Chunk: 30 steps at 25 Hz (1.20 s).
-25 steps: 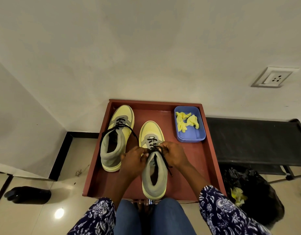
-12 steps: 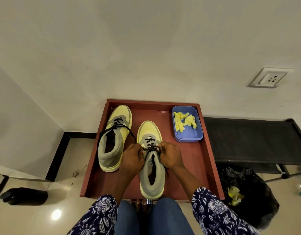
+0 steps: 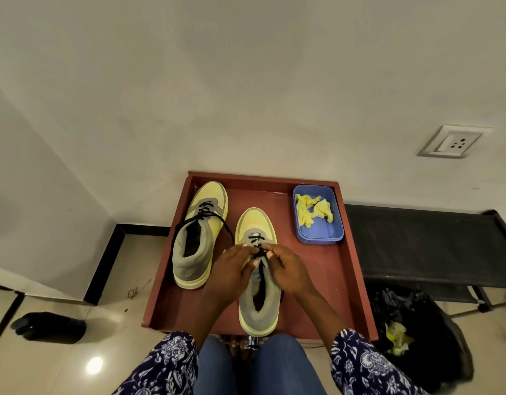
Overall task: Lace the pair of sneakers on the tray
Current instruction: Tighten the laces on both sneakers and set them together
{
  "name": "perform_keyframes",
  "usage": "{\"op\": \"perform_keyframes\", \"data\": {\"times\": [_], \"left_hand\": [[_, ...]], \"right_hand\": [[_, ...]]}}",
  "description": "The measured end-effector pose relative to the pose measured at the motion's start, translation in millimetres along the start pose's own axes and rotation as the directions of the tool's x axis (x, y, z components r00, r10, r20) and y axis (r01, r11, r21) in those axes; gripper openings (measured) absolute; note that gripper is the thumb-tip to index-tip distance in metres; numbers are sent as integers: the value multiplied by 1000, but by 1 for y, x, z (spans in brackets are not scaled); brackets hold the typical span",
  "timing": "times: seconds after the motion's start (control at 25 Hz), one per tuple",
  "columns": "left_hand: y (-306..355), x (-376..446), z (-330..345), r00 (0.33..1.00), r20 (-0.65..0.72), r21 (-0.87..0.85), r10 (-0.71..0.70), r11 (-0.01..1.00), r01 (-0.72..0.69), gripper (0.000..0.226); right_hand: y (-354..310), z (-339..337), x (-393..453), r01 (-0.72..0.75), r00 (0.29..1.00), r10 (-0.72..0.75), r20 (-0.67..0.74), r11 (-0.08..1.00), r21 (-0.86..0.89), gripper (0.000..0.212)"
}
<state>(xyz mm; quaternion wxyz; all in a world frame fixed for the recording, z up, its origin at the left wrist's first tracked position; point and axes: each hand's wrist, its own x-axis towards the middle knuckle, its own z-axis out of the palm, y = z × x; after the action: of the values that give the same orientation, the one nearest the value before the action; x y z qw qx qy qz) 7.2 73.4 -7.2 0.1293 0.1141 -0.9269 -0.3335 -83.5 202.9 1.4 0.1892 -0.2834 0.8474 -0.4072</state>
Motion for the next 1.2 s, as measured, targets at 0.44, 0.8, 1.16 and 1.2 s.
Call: {"op": "perform_keyframes", "data": {"times": [0.44, 0.8, 1.16, 1.2], "left_hand": [[0, -24, 2, 987, -19, -32, -161, 987, 160, 44], [3, -25, 14, 958, 86, 62, -273, 961, 268, 40], [26, -45, 28, 807, 151, -379, -571, 720, 581, 37], [24, -45, 28, 804, 160, -390, -573, 711, 584, 35]], "right_hand": [[2, 8, -20, 25, 994, 6, 112, 962, -273, 48], [6, 22, -38, -223, 949, 271, 162, 938, -266, 60], [-6, 23, -41, -458, 852, 484, 198, 874, -165, 73], [-5, 23, -41, -484, 841, 505, 196, 863, -145, 73]]}}
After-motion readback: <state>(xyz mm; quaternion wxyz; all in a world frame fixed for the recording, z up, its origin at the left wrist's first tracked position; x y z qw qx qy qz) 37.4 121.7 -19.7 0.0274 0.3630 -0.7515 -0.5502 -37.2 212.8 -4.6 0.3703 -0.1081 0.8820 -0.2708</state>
